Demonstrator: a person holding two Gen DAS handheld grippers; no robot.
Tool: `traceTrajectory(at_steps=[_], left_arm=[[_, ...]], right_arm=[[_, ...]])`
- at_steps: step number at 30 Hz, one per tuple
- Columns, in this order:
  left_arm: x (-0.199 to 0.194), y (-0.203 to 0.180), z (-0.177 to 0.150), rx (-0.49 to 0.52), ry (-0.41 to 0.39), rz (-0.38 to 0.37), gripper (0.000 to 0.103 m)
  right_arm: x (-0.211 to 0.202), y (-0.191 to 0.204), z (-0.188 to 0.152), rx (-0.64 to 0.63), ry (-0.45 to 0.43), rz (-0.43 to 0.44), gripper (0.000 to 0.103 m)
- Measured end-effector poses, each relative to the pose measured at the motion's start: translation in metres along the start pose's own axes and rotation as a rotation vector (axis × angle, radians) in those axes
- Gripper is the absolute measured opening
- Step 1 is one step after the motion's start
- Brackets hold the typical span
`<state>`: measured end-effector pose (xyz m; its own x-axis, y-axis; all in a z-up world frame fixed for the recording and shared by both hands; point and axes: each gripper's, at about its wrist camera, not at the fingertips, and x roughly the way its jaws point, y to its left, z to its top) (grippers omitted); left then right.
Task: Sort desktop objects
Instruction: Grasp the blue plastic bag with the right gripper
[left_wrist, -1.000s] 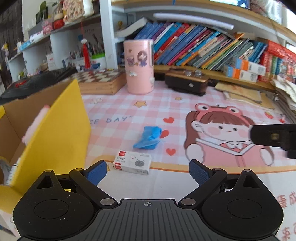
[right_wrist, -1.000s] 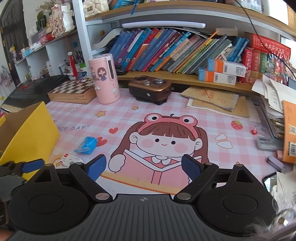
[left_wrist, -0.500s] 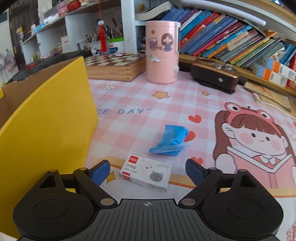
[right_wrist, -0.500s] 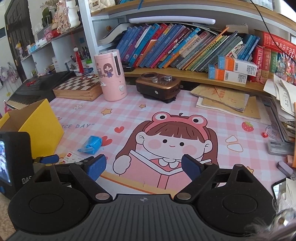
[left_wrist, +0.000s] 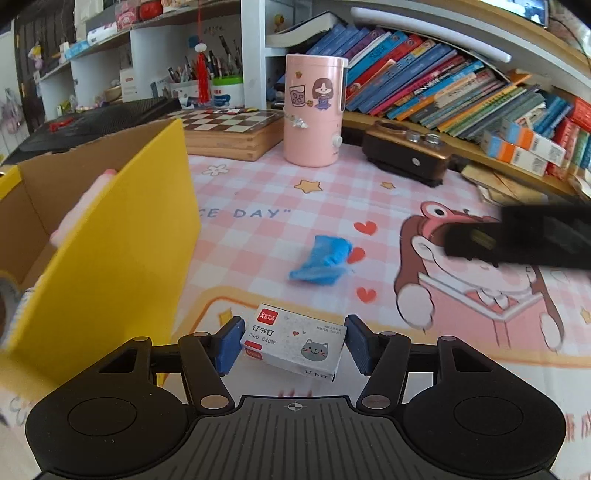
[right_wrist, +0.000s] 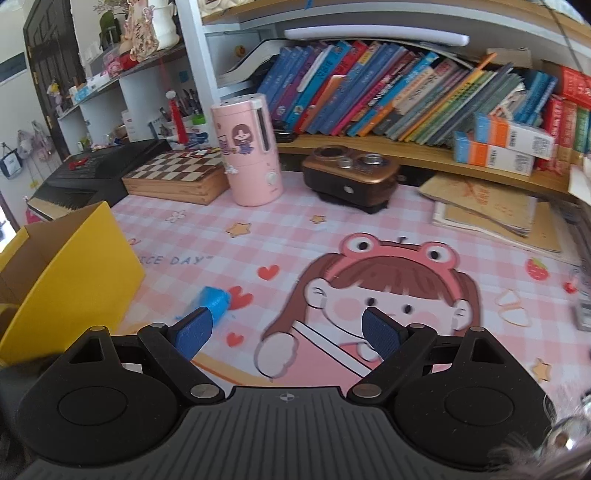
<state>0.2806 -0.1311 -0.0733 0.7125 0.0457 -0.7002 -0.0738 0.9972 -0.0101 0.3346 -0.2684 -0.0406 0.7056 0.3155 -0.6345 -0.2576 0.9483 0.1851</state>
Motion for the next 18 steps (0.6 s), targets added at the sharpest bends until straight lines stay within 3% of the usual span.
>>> traceTrajectory(at_steps=[6, 11, 18], left_arm=[[-0.021, 0.001, -0.014, 0.030, 0.010, 0.018, 0.059], [-0.027, 0.008, -0.017, 0.029, 0.020, 0.048, 0.059], [-0.030, 0.011, -0.015, 0.026, 0.015, 0.074, 0.059]], right_arm=[[0.034, 0.020, 0.006, -0.061, 0.045, 0.093, 0.088], [0.073, 0.036, 0.007, -0.161, 0.109, 0.143, 0.068], [0.106, 0.054, 0.002, -0.282, 0.128, 0.188, 0.066]])
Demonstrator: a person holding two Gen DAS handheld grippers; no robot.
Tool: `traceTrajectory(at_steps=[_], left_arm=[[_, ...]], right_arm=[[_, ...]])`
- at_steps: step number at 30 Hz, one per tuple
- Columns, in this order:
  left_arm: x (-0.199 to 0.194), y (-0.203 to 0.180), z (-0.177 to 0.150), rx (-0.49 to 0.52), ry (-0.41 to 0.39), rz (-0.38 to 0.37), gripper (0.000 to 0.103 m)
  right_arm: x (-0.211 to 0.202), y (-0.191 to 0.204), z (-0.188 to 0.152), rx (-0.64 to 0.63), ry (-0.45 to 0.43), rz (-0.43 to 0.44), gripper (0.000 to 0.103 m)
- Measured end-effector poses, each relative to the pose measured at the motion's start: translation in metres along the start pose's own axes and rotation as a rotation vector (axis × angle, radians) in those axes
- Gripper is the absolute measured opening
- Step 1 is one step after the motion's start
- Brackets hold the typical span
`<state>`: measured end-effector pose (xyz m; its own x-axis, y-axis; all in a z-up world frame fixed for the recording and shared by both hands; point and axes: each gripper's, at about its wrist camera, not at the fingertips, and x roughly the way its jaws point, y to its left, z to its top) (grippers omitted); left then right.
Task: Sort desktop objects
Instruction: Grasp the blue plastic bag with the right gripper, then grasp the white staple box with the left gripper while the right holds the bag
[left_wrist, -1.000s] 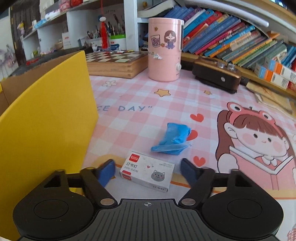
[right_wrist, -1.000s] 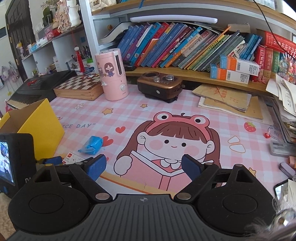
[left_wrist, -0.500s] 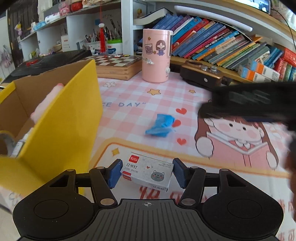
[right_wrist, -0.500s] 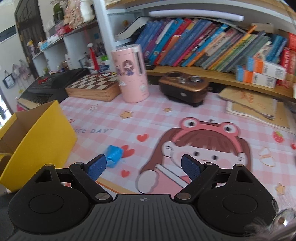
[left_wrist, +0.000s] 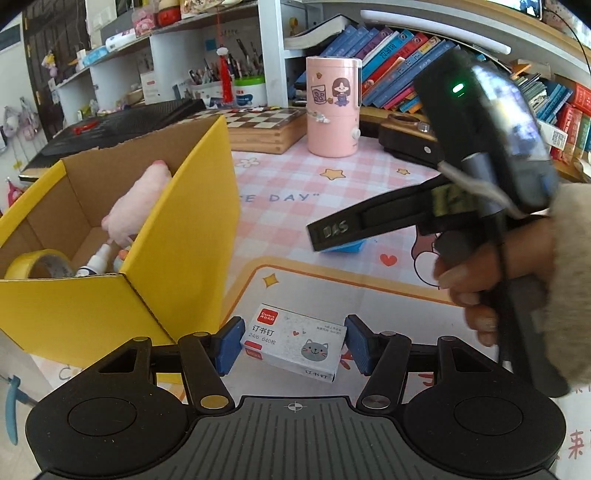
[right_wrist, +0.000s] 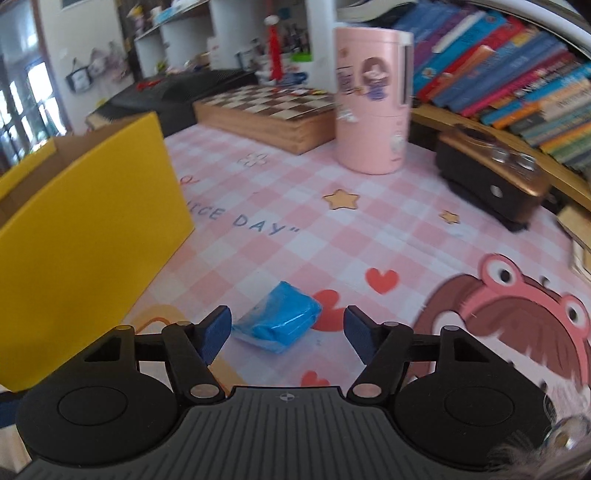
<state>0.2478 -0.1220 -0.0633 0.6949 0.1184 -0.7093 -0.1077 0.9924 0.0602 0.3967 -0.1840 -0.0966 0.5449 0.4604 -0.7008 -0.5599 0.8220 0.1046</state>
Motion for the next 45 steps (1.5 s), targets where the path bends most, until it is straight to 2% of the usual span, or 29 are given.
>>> traceTrajectory(at_steps=[1, 3, 5, 7, 13, 15, 17, 26, 37, 45], left_arm=[[0.000, -0.001, 0.000, 0.000, 0.000, 0.000, 0.059], [-0.001, -0.002, 0.000, 0.001, 0.001, 0.001, 0.059], [-0.003, -0.004, -0.001, 0.005, 0.001, -0.002, 0.059], [-0.004, -0.005, -0.002, 0.007, -0.001, -0.005, 0.059], [-0.009, -0.009, -0.003, 0.014, -0.008, -0.018, 0.059], [-0.011, -0.010, -0.003, 0.017, -0.009, -0.023, 0.059], [-0.014, -0.011, -0.003, 0.021, -0.015, -0.029, 0.059], [-0.028, -0.015, 0.000, 0.032, -0.056, -0.063, 0.059], [-0.058, -0.016, -0.006, 0.018, -0.102, -0.157, 0.059], [-0.086, -0.006, -0.012, 0.029, -0.144, -0.204, 0.059]], right_arm=[[0.002, 0.001, -0.001, -0.010, -0.004, 0.008, 0.063], [0.003, 0.002, -0.002, -0.021, -0.017, 0.030, 0.050], [0.000, 0.004, -0.002, -0.029, -0.032, 0.037, 0.033], [-0.004, 0.004, -0.003, -0.030, -0.030, 0.051, 0.031], [-0.016, 0.003, -0.017, -0.035, -0.038, 0.082, 0.030], [-0.022, 0.002, -0.022, -0.034, -0.055, 0.079, 0.027], [-0.032, 0.001, -0.023, -0.022, -0.080, 0.066, 0.021], [-0.083, -0.008, -0.029, 0.044, -0.146, -0.007, 0.019], [-0.145, -0.014, -0.064, 0.153, -0.105, -0.094, 0.019], [-0.190, 0.003, -0.082, 0.226, -0.128, -0.125, 0.019]])
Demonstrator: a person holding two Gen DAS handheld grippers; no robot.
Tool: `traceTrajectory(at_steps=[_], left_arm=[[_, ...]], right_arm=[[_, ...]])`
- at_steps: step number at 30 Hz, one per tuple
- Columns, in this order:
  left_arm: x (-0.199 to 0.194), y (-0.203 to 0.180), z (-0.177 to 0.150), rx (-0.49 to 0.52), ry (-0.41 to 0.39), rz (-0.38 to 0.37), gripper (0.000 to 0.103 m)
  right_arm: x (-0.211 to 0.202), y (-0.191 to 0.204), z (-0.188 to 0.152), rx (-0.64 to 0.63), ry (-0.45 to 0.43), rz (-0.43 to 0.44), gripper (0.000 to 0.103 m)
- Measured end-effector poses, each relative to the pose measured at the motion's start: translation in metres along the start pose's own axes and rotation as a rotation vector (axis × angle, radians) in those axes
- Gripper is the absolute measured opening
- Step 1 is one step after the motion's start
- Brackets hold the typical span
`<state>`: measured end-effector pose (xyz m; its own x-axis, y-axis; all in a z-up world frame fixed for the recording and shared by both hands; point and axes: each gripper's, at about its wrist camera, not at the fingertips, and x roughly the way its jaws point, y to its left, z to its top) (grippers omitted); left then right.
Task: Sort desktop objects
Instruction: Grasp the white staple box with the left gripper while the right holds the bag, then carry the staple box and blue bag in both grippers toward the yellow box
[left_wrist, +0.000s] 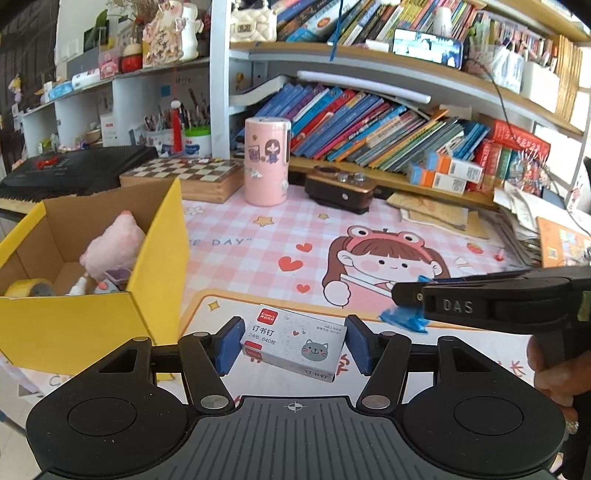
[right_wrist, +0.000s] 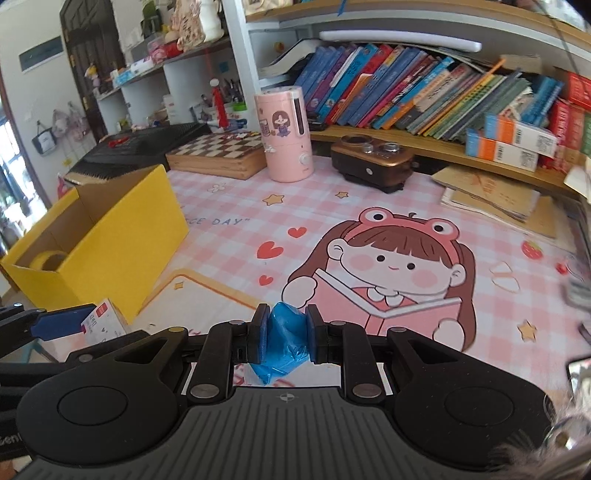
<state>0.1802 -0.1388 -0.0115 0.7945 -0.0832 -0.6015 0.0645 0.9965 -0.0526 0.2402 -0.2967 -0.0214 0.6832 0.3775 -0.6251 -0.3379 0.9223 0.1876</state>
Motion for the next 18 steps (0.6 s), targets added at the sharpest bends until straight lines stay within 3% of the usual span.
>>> traceTrajectory(at_steps=[7, 18], left_arm=[[-0.034, 0.027, -0.008, -0.038, -0.040, -0.002, 0.059], [-0.076, 0.071, -0.033, -0.049, -0.049, -0.014, 0.059]], right_arm=[[-0.029, 0.027, -0.012, 0.028, -0.020, -0.005, 0.019], [-0.046, 0.090, -0.039, 0.056, 0.024, 0.008, 0.019]])
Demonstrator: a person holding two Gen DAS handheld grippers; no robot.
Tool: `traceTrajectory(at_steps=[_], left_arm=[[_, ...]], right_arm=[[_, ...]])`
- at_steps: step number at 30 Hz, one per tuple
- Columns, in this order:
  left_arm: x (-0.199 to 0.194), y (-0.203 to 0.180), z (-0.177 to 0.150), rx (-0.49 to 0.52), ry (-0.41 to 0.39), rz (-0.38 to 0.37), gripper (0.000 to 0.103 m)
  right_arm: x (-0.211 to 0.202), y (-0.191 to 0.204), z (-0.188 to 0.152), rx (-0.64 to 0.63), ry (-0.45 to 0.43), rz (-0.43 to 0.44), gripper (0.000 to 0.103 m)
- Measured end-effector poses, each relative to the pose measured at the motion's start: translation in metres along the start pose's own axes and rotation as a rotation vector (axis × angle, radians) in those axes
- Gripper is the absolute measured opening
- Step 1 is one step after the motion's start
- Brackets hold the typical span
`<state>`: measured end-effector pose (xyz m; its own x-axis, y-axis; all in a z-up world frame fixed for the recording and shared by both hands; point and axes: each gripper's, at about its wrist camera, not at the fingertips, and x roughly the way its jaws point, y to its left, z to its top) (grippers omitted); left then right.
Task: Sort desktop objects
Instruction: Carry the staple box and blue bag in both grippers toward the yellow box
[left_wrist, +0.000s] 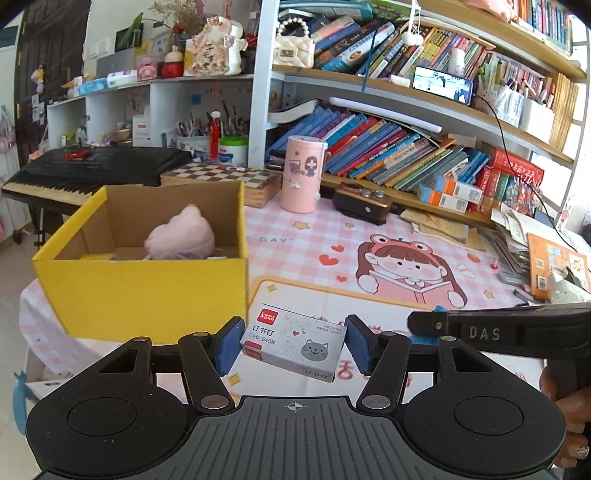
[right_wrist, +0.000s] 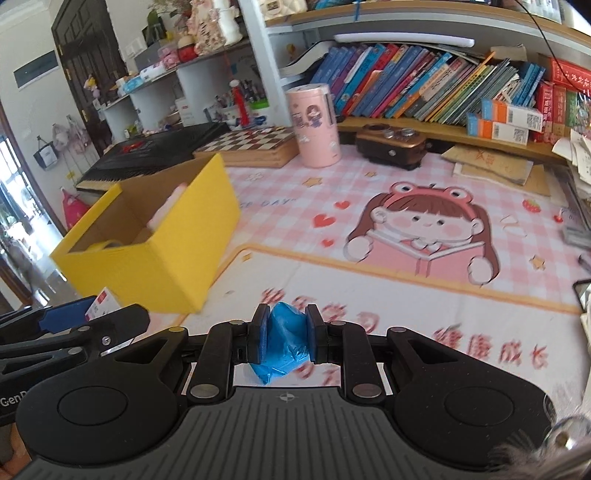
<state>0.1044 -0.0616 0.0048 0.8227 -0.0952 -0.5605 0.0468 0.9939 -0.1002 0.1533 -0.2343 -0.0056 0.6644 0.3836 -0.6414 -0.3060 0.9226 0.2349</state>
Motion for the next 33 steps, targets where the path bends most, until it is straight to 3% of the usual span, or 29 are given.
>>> traceTrajectory(at_steps=[10, 24, 33], left_arm=[[-0.039, 0.044, -0.020, -0.020, -0.008, -0.010, 0.059], [-0.083, 0.079, -0.046, -0.006, -0.013, -0.049, 0.059], [-0.106, 0.099, -0.059, -0.029, -0.021, -0.032, 0.059]], right_arm=[[-0.017, 0.058, -0.032, -0.014, 0.014, -0.006, 0.019], [-0.040, 0.115, -0.077, -0.012, 0.024, -0.021, 0.019], [-0.045, 0.146, -0.091, -0.041, 0.036, -0.001, 0.019]])
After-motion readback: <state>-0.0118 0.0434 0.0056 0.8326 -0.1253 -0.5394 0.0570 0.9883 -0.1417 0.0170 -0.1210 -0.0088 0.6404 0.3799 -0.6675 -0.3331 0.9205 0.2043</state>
